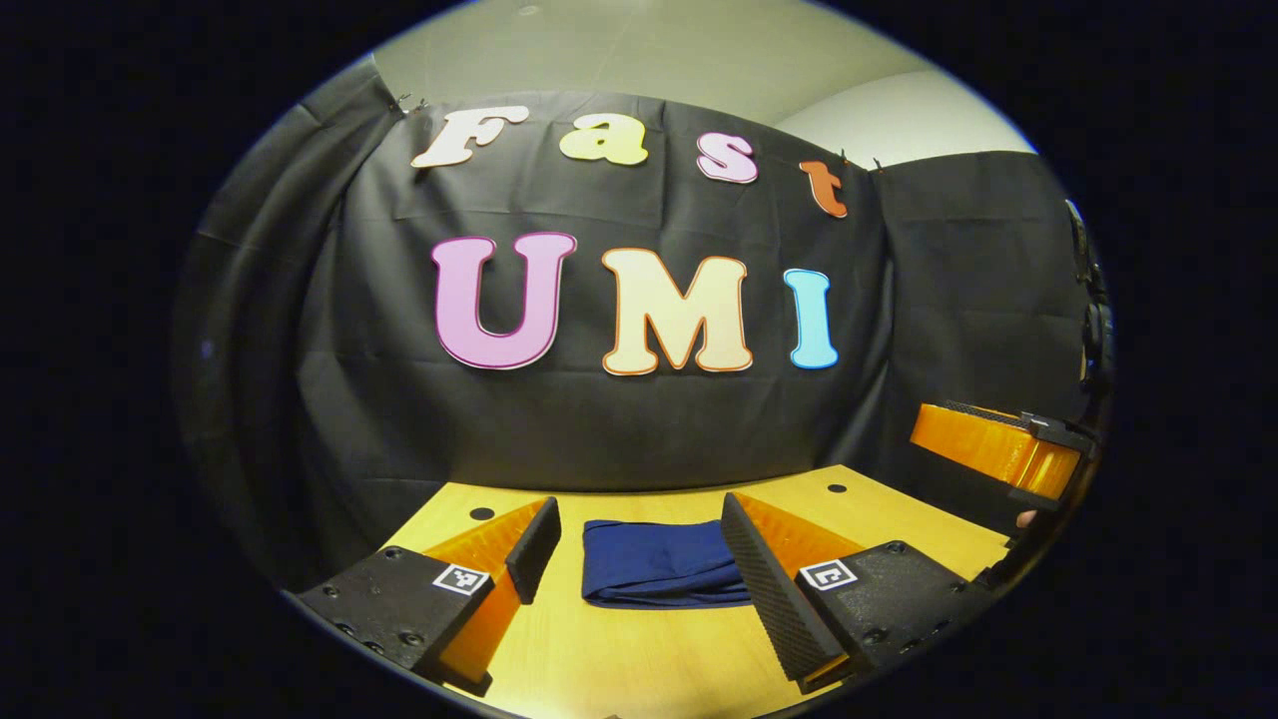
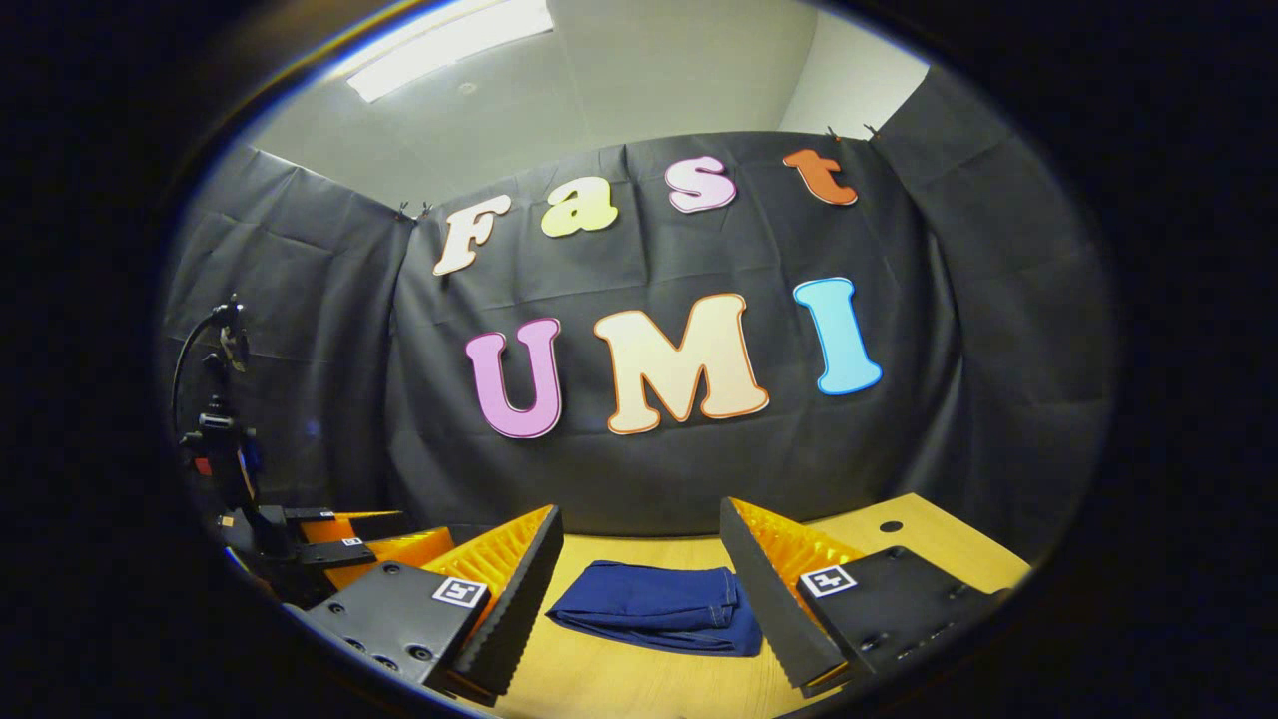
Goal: Grasp the waist and the cuffs of the jeans and fold them to make the two legs overlap; first hold the waist and fold one-third of the jeans toward the cuffs, then hold the cuffs and fold the remaining one-third in the same direction to finish folding.
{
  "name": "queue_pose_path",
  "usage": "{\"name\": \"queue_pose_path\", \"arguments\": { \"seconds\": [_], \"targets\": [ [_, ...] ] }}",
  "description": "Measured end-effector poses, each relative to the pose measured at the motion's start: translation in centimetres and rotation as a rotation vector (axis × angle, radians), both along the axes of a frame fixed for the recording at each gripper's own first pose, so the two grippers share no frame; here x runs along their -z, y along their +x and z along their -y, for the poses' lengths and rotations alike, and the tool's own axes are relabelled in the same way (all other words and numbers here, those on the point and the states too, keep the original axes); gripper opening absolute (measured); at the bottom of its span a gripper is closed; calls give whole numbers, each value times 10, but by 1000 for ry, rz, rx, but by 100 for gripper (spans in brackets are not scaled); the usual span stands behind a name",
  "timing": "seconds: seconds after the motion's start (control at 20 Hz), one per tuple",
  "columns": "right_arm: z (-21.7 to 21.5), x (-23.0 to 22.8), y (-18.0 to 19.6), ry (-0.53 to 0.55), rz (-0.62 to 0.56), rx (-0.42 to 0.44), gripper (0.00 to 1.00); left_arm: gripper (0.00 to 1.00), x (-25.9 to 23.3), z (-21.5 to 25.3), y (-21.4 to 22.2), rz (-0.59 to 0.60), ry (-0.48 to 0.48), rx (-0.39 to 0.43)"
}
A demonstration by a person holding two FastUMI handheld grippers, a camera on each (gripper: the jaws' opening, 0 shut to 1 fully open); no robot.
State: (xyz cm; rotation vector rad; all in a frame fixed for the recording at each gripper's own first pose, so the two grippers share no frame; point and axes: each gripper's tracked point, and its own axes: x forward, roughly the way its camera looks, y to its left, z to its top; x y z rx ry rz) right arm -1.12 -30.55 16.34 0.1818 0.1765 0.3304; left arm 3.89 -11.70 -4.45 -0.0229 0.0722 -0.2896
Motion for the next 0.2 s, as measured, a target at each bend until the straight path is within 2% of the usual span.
{"name": "queue_pose_path", "arguments": {
  "seconds": [0.05,0.1,0.2],
  "targets": [
    [-3,-3,-4,7,4,-1,94,100,-3,-3,-1,7,1,-4],
    [-4,-5,-5,14,2,-2,94,97,-5,-8,-3,16,3,-6],
    [-2,-9,-7,20,5,3,97,97,-7,-10,-11,18,14,-2]
  ]
}}
